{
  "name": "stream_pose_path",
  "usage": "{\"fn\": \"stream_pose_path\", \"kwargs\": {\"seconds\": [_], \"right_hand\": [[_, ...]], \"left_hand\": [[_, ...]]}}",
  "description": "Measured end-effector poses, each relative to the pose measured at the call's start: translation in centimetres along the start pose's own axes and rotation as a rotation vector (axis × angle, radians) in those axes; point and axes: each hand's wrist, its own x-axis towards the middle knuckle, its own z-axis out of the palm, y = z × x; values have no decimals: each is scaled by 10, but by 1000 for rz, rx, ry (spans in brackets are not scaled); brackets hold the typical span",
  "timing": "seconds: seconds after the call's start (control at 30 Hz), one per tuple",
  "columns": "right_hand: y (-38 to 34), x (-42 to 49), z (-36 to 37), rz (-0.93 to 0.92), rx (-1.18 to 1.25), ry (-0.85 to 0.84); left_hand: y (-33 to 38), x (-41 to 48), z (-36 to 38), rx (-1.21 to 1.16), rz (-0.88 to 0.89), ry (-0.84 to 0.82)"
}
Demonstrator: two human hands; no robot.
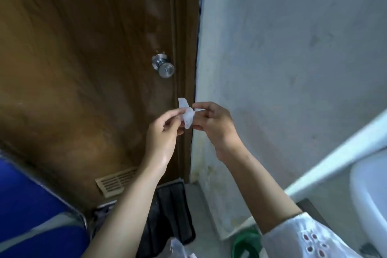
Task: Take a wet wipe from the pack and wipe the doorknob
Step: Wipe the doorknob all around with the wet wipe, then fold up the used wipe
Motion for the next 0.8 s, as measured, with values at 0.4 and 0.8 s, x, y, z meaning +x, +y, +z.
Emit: {"fn": "stream_pose_path", "kwargs": {"seconds": [0.4, 0.8], "right_hand": [[29, -112, -24, -11, -95, -65], [57, -149, 13, 427, 353, -179]], "left_hand": [[-3, -117, 2, 87, -52, -15], [-17, -139, -44, 270, -125, -56]]}}
